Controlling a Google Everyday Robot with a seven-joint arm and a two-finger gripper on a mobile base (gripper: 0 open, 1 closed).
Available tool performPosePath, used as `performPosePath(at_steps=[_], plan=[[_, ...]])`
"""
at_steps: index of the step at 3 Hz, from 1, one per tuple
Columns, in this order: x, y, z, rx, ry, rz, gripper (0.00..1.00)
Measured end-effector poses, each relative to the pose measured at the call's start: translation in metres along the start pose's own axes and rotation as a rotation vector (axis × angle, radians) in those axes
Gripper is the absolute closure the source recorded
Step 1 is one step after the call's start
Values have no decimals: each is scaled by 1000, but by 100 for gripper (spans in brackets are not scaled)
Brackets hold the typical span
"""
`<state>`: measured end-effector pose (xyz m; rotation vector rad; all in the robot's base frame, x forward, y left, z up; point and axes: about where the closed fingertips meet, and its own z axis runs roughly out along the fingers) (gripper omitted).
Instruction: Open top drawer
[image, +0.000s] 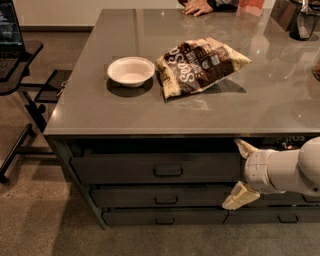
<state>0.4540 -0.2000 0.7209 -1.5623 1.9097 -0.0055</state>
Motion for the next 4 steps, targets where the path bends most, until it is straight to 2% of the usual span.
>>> performPosePath(at_steps=[2,4], plan=[[2,-1,3,-9,-9,15,0],[11,-1,39,-49,-64,36,0]])
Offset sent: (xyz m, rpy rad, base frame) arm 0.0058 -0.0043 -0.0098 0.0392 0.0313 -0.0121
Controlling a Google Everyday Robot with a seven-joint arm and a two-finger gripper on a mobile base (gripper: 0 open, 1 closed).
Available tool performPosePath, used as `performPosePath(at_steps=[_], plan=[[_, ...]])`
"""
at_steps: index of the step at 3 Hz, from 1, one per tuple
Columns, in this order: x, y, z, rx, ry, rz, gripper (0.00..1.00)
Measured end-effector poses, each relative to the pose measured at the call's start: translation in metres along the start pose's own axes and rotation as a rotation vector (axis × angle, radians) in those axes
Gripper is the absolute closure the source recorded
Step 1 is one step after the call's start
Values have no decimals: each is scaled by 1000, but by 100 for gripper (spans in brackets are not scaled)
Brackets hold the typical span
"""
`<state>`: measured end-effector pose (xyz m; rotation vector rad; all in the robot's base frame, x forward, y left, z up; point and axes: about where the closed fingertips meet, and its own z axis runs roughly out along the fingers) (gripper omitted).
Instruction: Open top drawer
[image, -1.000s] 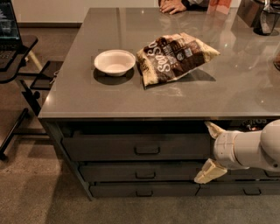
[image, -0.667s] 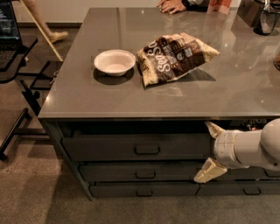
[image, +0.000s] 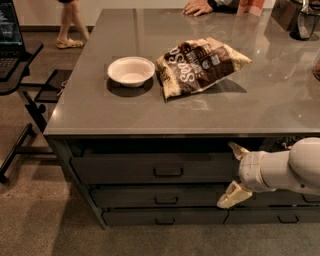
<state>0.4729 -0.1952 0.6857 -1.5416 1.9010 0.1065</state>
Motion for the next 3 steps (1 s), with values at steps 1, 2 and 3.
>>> performPosePath(at_steps=[1,2,3], plan=[[6,-2,14,-2,-4,-5,0],[-1,-9,29,5,-16,-47,0],[0,-10,46,1,-9,-72,0]])
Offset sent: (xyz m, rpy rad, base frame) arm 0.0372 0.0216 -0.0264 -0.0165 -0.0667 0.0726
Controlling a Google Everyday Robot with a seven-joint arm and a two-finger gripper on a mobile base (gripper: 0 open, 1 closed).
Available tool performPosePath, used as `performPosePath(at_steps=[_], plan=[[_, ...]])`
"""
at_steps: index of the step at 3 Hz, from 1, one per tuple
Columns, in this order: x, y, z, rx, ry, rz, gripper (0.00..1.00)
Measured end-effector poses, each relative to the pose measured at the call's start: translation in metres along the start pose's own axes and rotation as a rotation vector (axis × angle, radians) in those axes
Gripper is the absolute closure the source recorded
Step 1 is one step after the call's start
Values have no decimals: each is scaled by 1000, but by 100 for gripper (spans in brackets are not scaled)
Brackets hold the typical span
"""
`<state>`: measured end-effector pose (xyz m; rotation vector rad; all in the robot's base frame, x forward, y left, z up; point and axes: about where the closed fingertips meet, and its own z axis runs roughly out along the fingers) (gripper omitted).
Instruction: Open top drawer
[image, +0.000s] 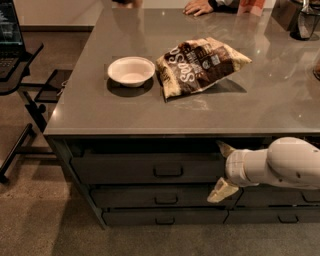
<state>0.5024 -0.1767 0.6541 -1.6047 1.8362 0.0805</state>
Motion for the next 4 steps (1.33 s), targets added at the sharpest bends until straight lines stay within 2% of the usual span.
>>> performPosePath(at_steps=[1,2,3,4], plan=[[17,-3,19,-9,25,17,0],[17,-3,19,-9,25,17,0],[17,-3,19,-9,25,17,19],[17,-3,19,-9,25,17,42]])
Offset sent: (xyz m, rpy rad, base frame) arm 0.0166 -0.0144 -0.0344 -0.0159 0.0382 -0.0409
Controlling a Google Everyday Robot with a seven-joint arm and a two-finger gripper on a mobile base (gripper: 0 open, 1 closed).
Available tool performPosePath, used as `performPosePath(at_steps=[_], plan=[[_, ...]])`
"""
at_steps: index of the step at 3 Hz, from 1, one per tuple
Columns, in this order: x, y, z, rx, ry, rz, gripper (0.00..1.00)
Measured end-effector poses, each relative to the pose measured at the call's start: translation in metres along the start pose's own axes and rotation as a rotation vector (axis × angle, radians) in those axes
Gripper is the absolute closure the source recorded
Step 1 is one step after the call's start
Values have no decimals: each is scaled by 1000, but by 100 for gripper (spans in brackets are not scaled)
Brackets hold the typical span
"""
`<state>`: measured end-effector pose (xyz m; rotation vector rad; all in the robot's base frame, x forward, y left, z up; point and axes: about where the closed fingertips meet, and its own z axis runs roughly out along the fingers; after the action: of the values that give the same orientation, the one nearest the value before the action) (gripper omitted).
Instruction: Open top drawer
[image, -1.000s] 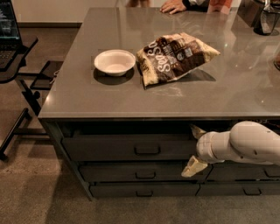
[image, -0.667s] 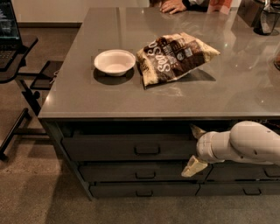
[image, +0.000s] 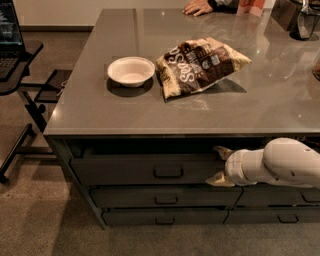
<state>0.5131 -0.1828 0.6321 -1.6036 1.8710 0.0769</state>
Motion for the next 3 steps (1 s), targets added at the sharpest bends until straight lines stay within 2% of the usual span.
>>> performPosePath(at_steps=[2,3], plan=[[-5,-3,-7,0,0,0,89],[-7,-5,-10,0,0,0,100]])
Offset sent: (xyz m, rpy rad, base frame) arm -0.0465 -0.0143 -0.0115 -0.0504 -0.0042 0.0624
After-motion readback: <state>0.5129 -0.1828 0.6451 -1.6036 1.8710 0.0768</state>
